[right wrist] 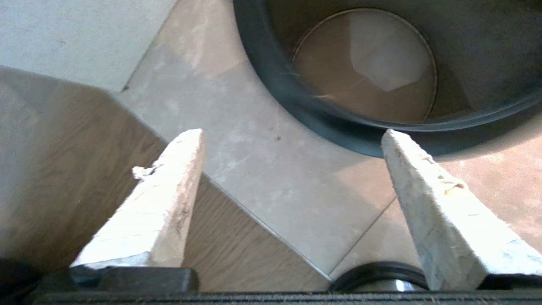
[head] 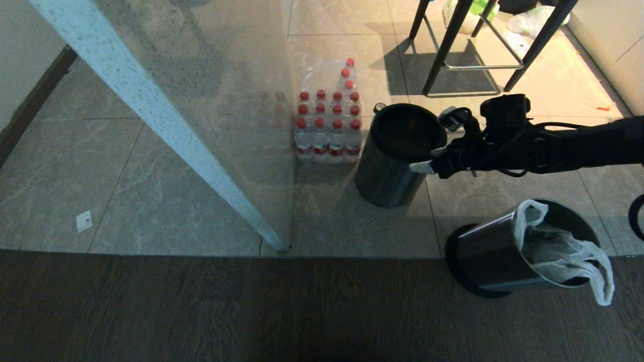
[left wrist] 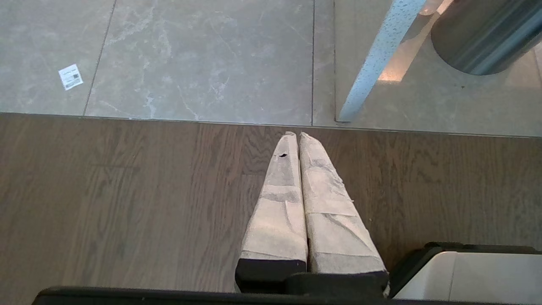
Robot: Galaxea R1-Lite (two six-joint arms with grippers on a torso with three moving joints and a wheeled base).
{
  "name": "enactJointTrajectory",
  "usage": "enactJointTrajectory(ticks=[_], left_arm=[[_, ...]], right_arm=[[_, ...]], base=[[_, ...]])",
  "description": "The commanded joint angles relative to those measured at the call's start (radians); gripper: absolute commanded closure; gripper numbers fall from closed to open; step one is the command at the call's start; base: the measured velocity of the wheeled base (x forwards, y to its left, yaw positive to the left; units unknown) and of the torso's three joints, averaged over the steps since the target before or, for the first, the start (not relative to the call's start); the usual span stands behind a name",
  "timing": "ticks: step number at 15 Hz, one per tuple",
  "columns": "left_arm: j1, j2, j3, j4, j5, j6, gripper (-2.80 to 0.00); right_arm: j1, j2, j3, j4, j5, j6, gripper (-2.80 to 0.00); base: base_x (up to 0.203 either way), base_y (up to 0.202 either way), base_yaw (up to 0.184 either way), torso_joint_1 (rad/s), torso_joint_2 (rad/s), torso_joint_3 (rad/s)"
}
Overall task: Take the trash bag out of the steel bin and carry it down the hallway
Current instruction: Place the outer trash can on the ground, then pick up the trash bag
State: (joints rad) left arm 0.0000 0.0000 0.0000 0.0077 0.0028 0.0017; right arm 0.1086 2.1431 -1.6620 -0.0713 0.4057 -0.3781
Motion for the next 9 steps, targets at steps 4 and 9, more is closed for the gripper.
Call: enactJointTrajectory(ticks=[4,9], left_arm=[[0.000,0.000,0.000,0.000,0.000,0.000,0.00],[0.000,0.000,0.000,0.000,0.000,0.000,0.00]], right_arm=[[-0.036,-0.179,0.126,0.031,0.000,0.010,-2.80],[-0.200,-0.480,0.515,0.170,-0.002,0.037,0.00]], base=[[0.000,0.000,0.000,0.000,0.00,0.000],[0.000,0.000,0.000,0.000,0.00,0.000]])
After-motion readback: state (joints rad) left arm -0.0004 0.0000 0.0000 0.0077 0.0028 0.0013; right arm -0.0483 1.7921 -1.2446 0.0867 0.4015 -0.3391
